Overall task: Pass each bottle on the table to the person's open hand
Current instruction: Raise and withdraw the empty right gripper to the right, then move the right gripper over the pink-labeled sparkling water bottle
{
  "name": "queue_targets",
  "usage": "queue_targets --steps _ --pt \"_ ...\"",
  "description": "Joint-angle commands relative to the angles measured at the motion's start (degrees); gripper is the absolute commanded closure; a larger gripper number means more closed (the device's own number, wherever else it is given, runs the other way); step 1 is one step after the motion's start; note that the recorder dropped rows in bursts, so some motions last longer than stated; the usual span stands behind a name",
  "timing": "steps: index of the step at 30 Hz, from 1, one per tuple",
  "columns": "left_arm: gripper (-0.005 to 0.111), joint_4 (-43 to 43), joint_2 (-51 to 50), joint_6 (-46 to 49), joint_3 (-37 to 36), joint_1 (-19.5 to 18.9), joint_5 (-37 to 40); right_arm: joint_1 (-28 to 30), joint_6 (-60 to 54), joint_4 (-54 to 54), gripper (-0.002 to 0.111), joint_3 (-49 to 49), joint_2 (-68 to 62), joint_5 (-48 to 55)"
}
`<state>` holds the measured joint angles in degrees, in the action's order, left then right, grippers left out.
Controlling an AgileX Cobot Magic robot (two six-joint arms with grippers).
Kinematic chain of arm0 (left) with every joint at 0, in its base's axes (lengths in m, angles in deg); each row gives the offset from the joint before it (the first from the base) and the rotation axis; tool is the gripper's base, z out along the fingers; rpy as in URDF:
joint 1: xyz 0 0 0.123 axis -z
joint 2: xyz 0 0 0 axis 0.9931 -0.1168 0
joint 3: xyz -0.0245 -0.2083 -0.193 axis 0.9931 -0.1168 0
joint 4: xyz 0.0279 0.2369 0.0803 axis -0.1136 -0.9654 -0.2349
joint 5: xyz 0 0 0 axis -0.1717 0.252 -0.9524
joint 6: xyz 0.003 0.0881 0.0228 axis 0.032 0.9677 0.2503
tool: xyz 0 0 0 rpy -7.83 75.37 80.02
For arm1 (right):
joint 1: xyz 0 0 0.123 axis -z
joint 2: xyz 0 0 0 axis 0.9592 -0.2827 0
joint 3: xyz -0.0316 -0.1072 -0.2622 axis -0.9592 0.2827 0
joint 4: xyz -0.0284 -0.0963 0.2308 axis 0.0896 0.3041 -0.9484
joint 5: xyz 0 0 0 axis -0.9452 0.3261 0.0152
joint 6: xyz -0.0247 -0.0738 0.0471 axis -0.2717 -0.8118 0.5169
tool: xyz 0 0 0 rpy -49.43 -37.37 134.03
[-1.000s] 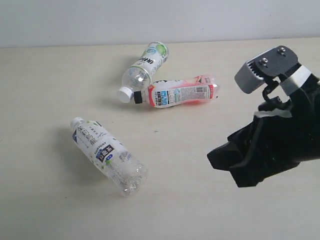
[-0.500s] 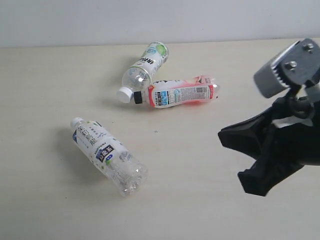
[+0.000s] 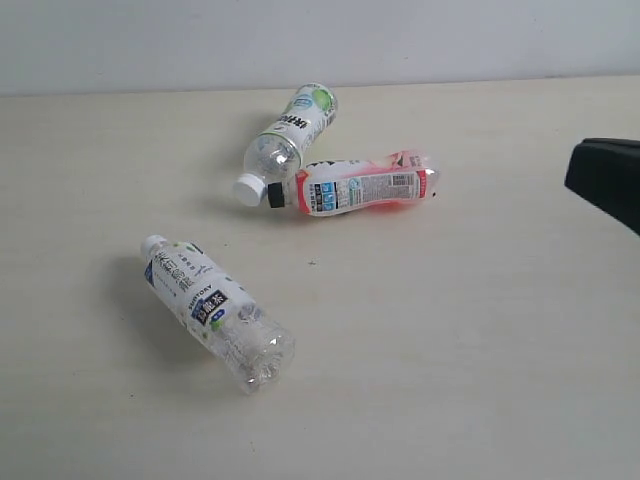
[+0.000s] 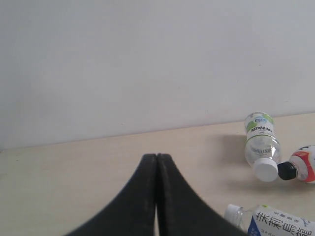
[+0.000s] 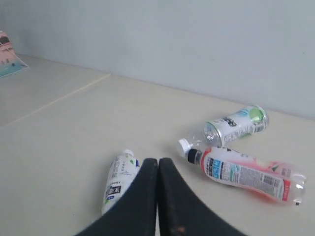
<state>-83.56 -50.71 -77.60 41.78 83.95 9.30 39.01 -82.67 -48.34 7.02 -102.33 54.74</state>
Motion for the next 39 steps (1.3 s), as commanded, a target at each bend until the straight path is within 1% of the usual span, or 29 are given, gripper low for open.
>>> queue_targets --steps 1,3,6,10,13,18,22,28,32,36,39 --pt "0.107 0.0 0.3 0.0 0.0 -0.1 -0.2 -0.1 -1.4 4.9 0.108 0.2 5.3 7.8" --pt "0.107 0.0 0.3 0.0 0.0 -0.1 -0.2 -0.1 -1.6 7.0 0.108 2.6 6.0 7.7" --pt "0.107 0.0 0.3 0.0 0.0 -0.1 -0.2 -0.1 -1.1 3.7 0.108 7.3 6.1 1.4" --pt "0.107 0.0 0.3 0.0 0.0 -0.1 -0.2 -0.1 -1.6 3.7 0.108 10.7 6.2 -3.0" --pt "0.107 0.0 0.3 0.0 0.0 -0.1 -0.2 -0.1 -1.6 3.3 0.108 10.6 6.2 -5.4" --pt "0.107 0.0 0.3 0.0 0.0 -0.1 -0.2 -0.1 -1.6 -5.0 0.108 9.3 6.2 -6.5" --pt "0.107 0.0 0.3 0.0 0.0 -0.1 -0.2 -0.1 -1.8 -4.8 0.108 9.3 6.2 -3.5" --pt "0.107 0.0 0.3 0.0 0.0 -0.1 -0.2 -0.1 -2.2 -5.0 0.108 9.3 6.2 -3.5" --pt "0.107 0.0 0.3 0.0 0.0 -0.1 -0.2 -0.1 0.4 -10.5 0.108 9.3 6.2 -3.7" --pt "0.107 0.0 0.3 0.0 0.0 -0.1 -0.2 -0.1 0.4 -10.5 0.108 9.3 6.1 -4.1" --pt "0.107 0.0 0.3 0.0 0.0 -0.1 -0.2 -0.1 0.4 -10.5 0.108 8.1 4.5 -6.4"
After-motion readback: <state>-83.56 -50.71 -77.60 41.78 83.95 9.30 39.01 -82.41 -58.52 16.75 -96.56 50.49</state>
